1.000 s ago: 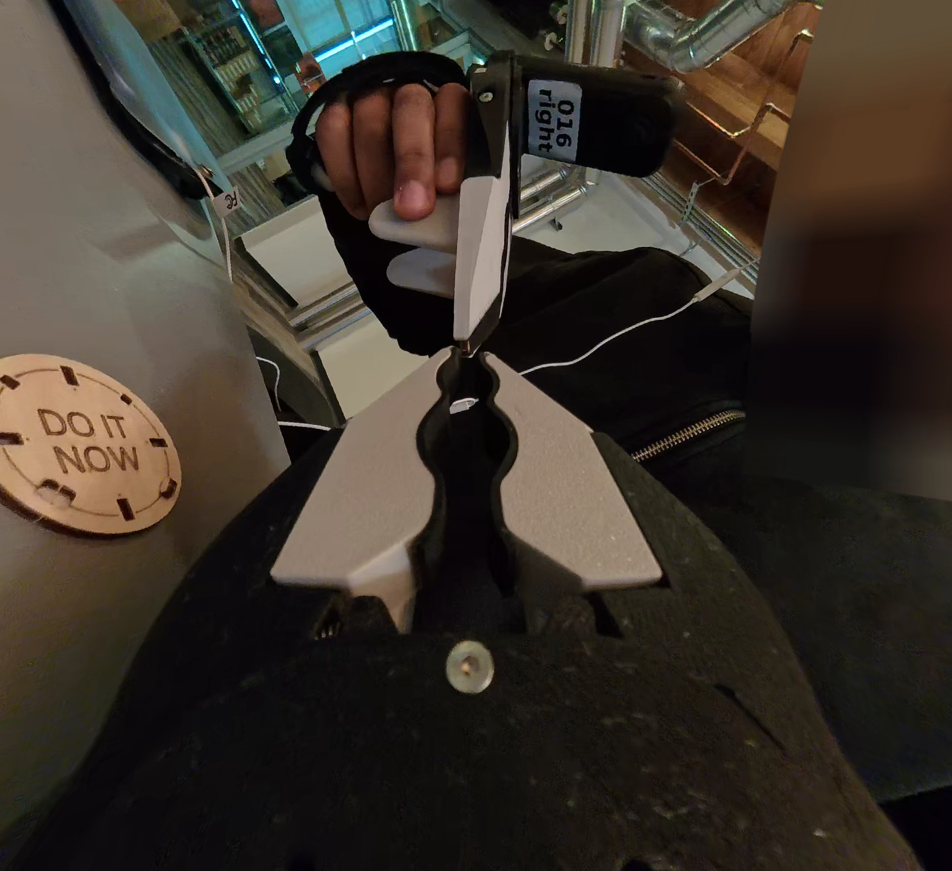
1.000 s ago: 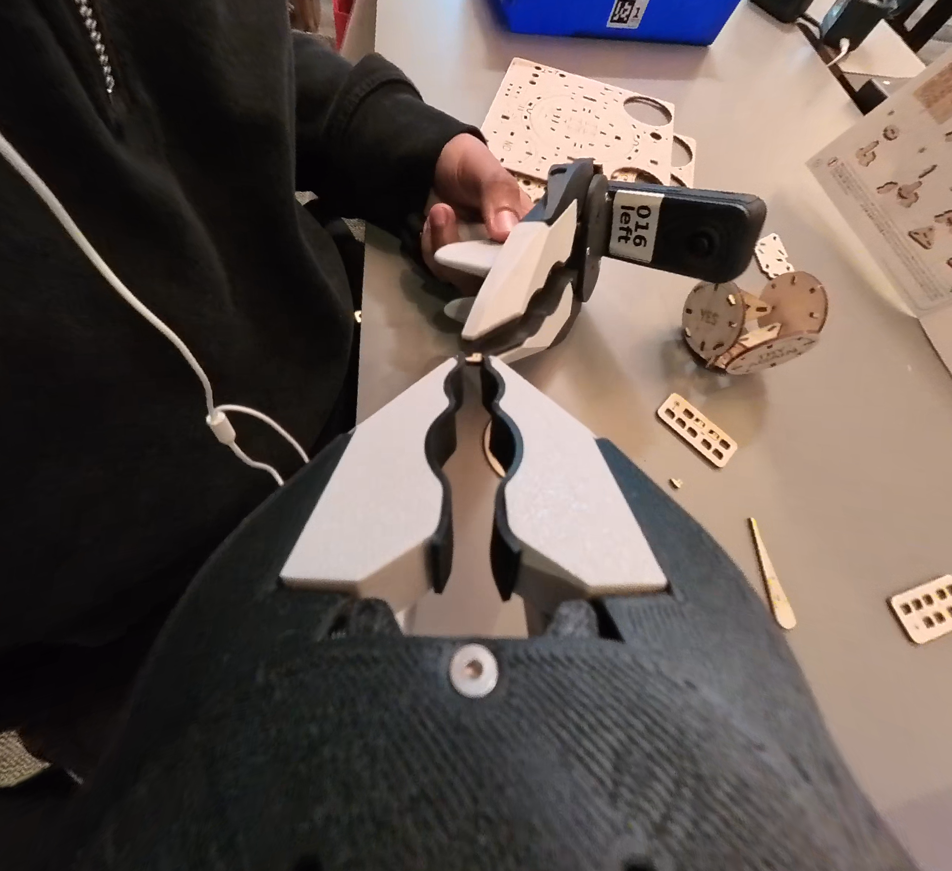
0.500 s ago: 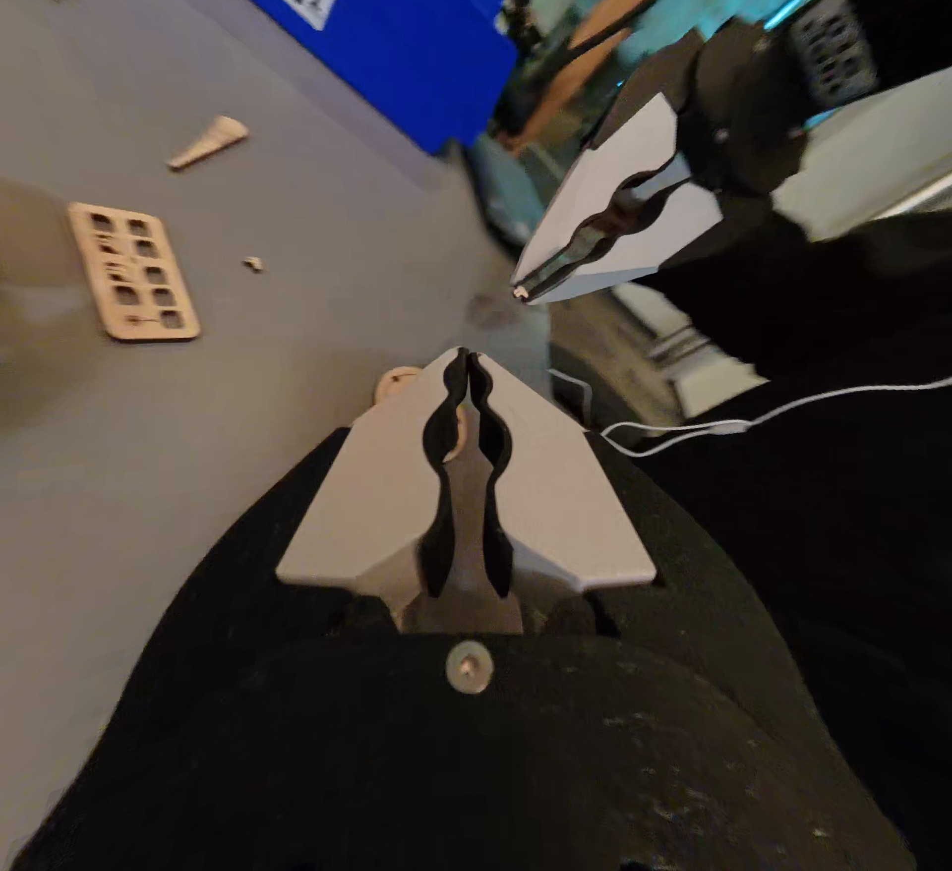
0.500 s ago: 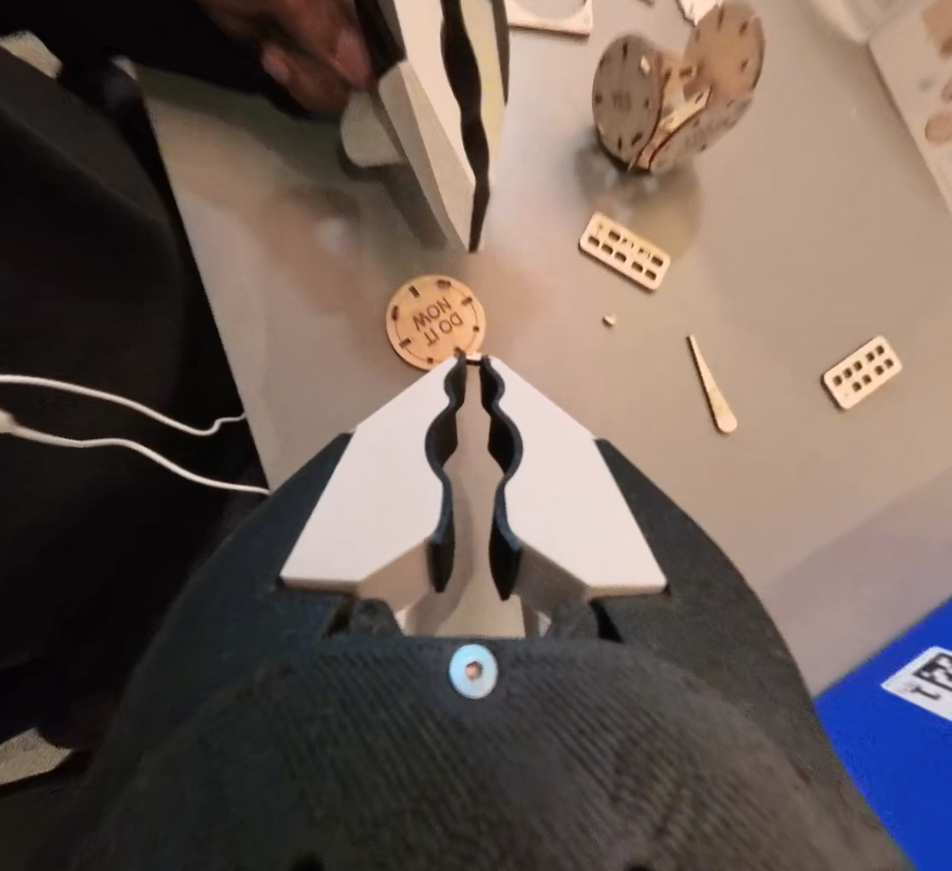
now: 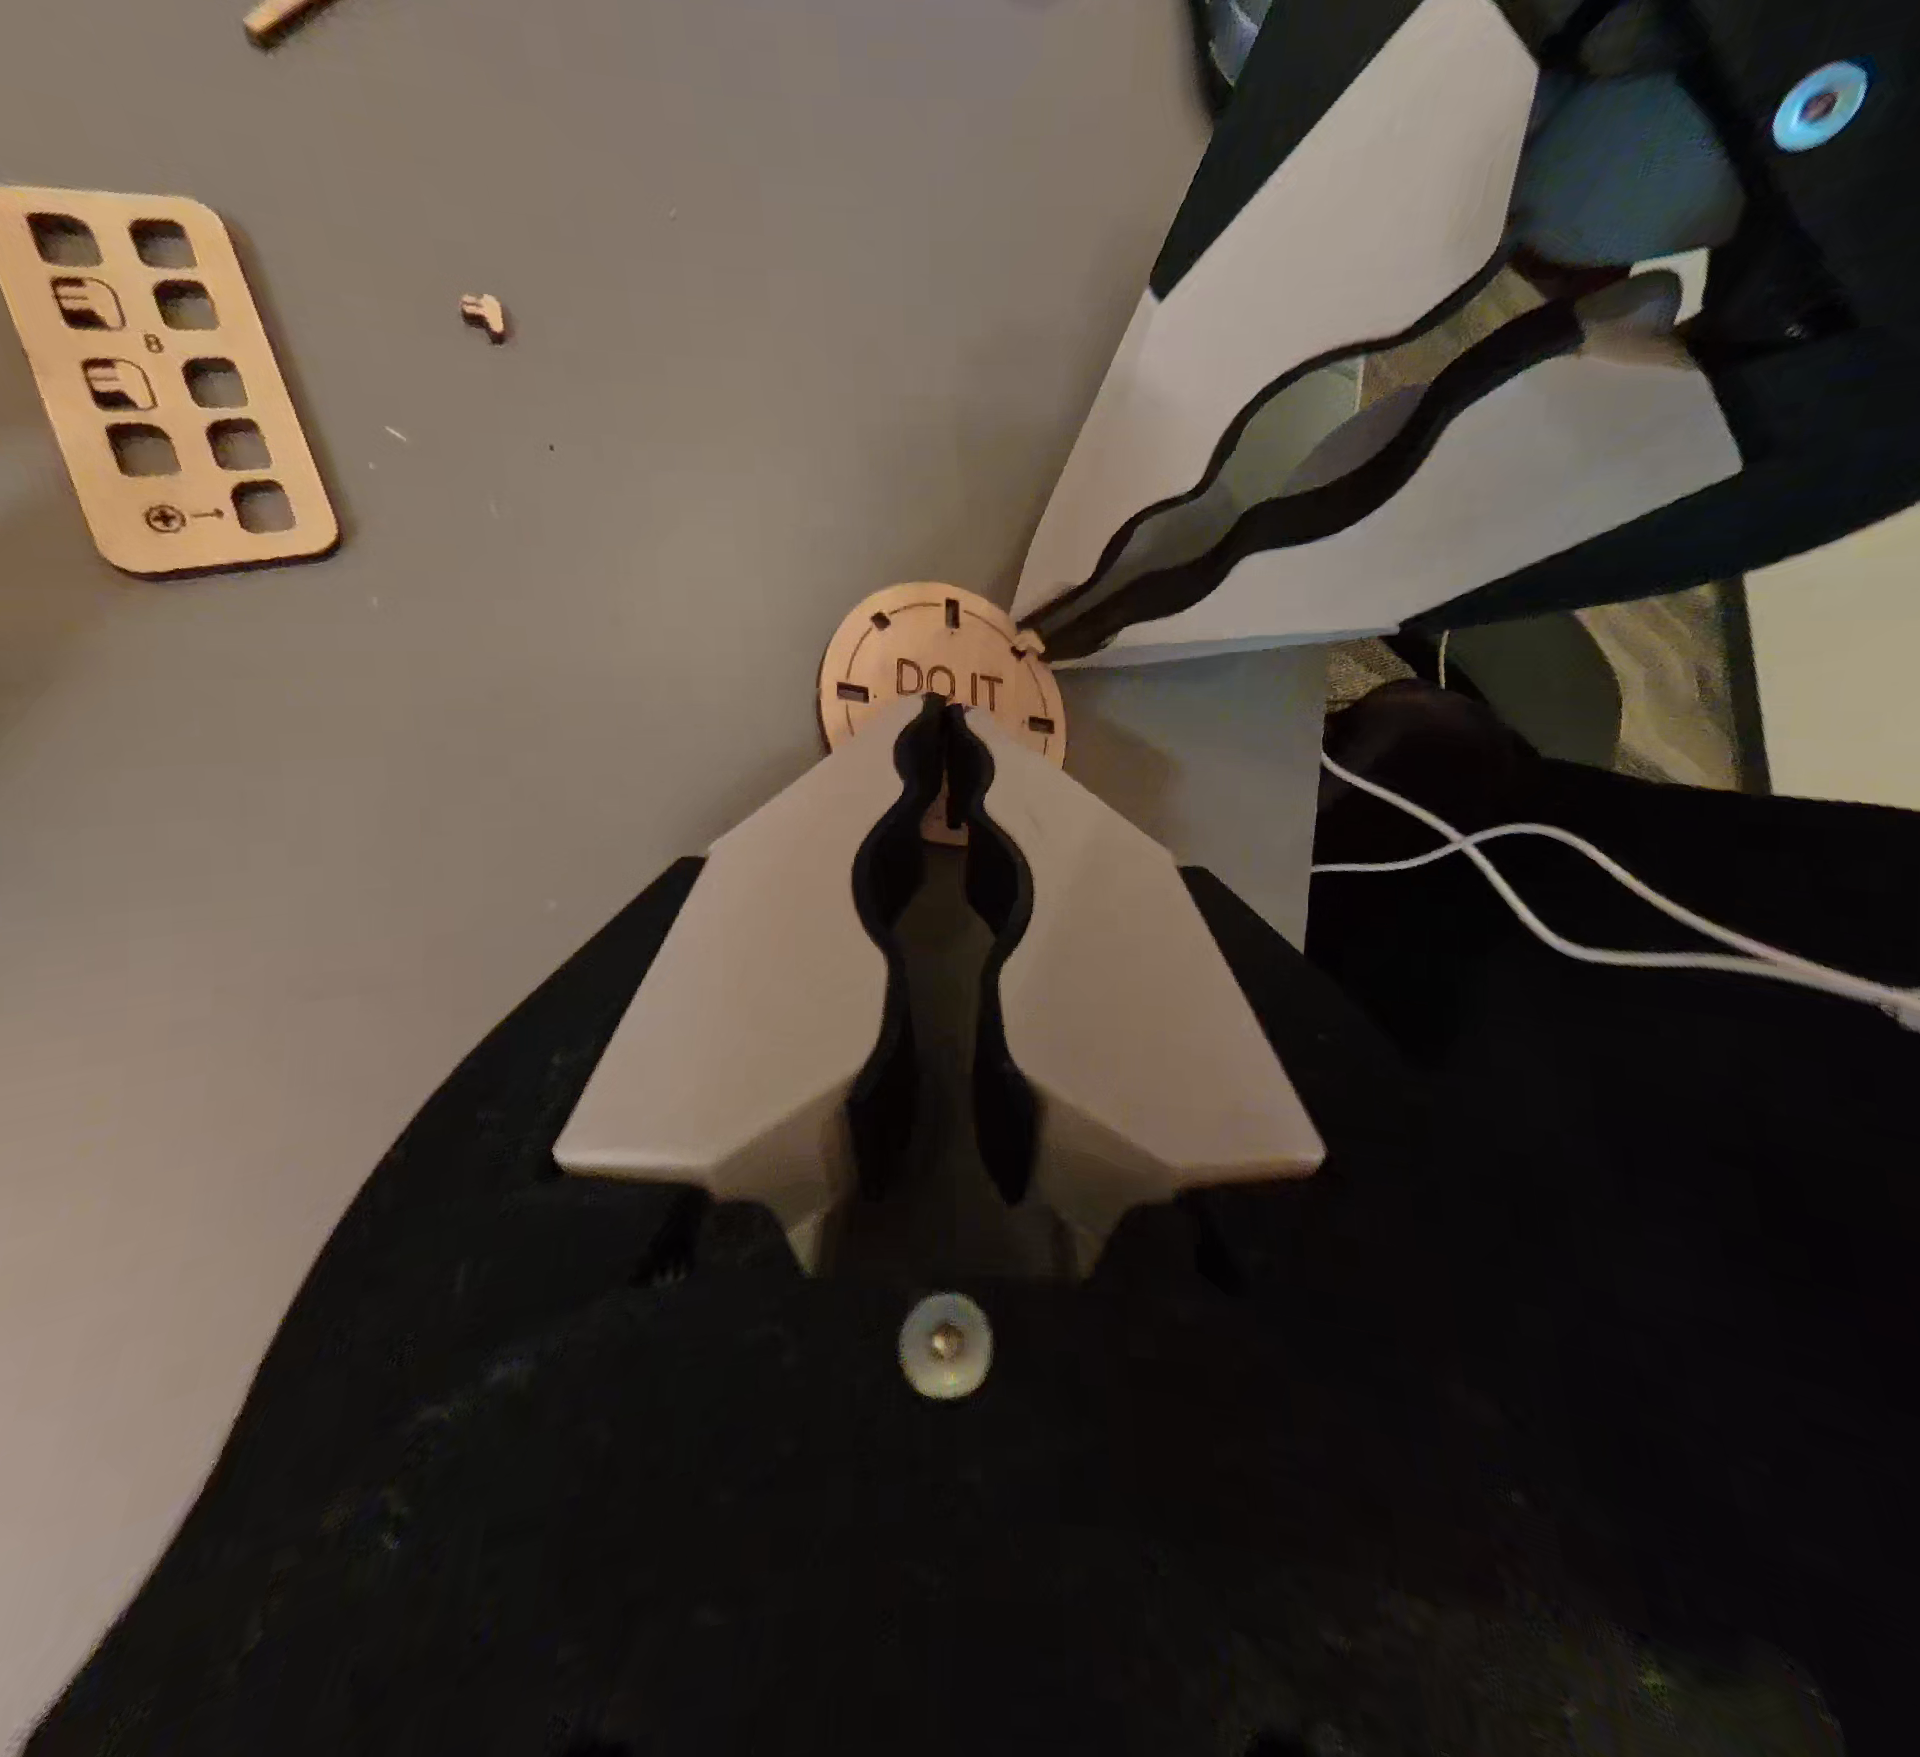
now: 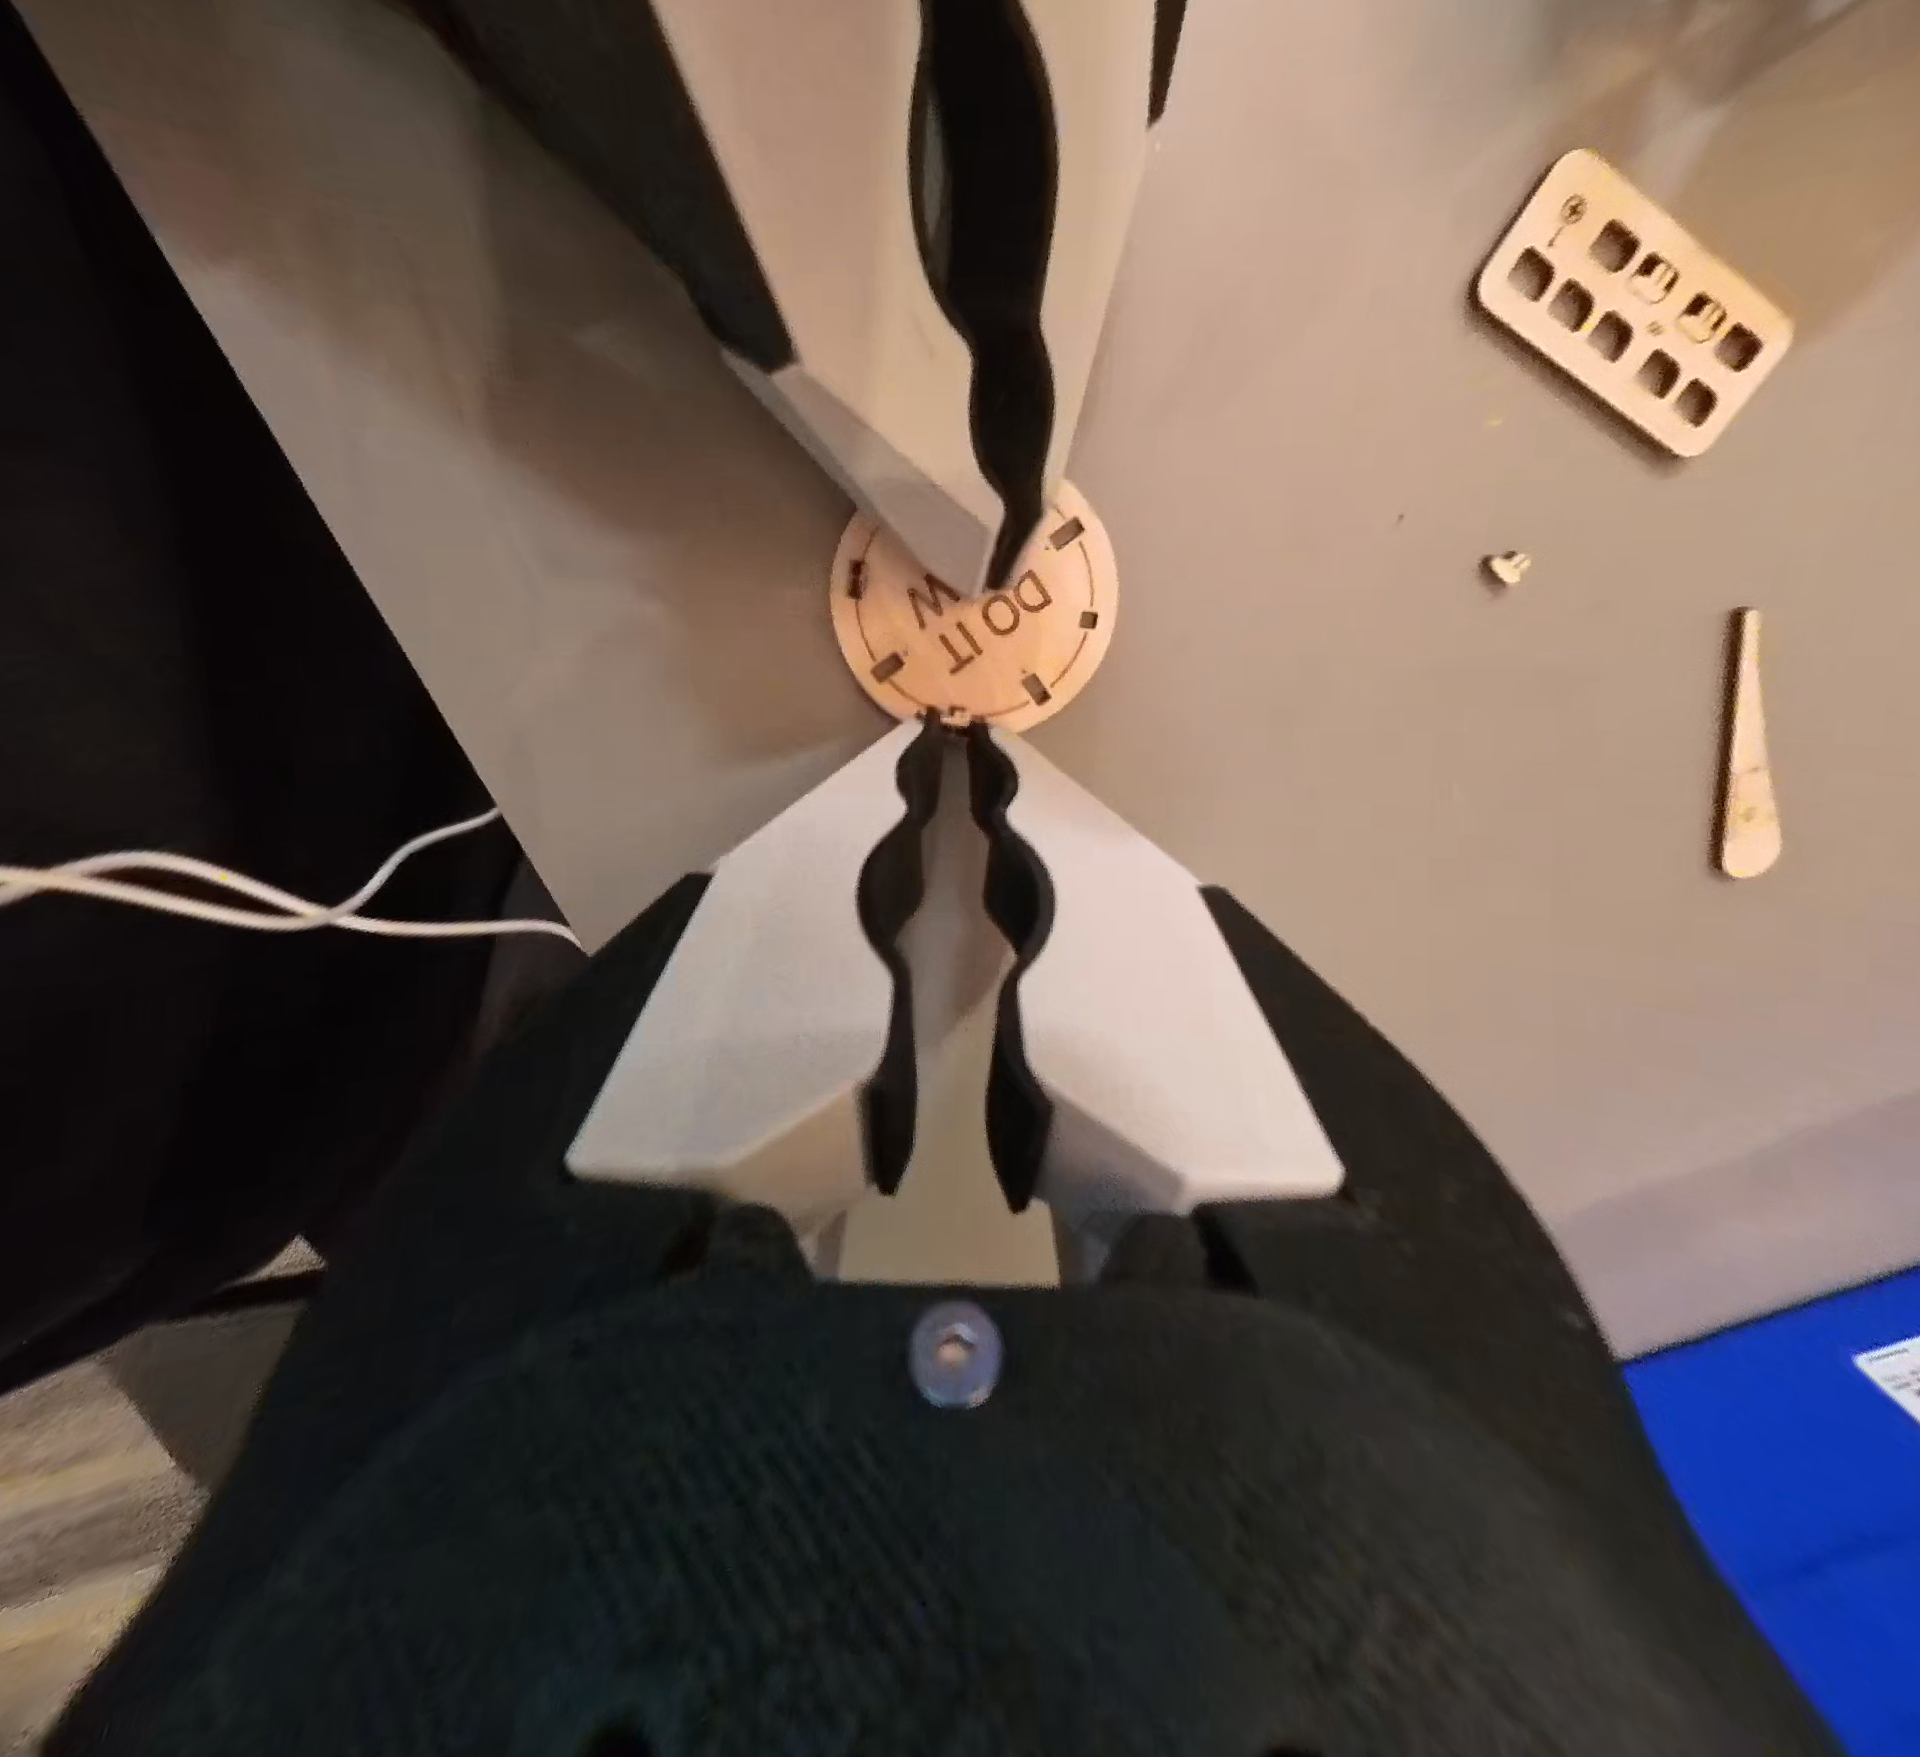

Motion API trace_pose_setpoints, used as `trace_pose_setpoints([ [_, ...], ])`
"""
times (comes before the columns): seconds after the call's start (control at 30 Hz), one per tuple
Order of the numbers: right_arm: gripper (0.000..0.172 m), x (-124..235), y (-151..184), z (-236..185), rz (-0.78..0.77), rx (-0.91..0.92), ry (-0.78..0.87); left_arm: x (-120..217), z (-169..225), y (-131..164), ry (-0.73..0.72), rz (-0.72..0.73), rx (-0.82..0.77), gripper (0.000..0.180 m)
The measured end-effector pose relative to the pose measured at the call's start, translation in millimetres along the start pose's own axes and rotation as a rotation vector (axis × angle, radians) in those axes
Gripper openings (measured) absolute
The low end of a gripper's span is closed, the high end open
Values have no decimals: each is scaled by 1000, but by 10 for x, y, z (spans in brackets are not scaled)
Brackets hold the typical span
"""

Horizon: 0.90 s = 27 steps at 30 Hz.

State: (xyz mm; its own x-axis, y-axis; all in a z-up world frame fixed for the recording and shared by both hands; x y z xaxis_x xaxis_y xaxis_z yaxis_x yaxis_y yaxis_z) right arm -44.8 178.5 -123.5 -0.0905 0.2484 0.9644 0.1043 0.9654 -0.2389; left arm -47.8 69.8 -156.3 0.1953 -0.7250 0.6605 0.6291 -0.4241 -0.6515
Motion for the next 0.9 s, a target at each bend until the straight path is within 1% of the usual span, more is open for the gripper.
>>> trace_pose_setpoints([
  [0.17, 4, -7, -93, 20, -88, -50, -10, -1, -41, 6, 43, -3, 56, 0],
  [0.3, 4, -21, -167, 8, -179, -47, -1, 2, -33, 12, 33, -1, 54, 0],
  [0.5, 4, -47, -257, 5, -279, -63, 13, 13, -74, 25, 73, 0, 118, 0],
  [0.9, 4, -91, -354, -37, -388, -67, 21, 32, -133, 43, 154, -7, 204, 0],
])
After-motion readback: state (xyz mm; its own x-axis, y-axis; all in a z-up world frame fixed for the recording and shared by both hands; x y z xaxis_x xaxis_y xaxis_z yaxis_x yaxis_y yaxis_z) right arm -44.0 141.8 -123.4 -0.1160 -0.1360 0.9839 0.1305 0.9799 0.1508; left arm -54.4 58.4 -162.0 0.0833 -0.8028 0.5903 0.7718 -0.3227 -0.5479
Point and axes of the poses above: each gripper's, where its closed fingertips meet, x back along the fingers, y out of its underside, z = x × y across the jaws, the point moved 9 cm from there along x, back along the fingers, and after that the axes turned 9 degrees about -y, right-handed, at the moved point
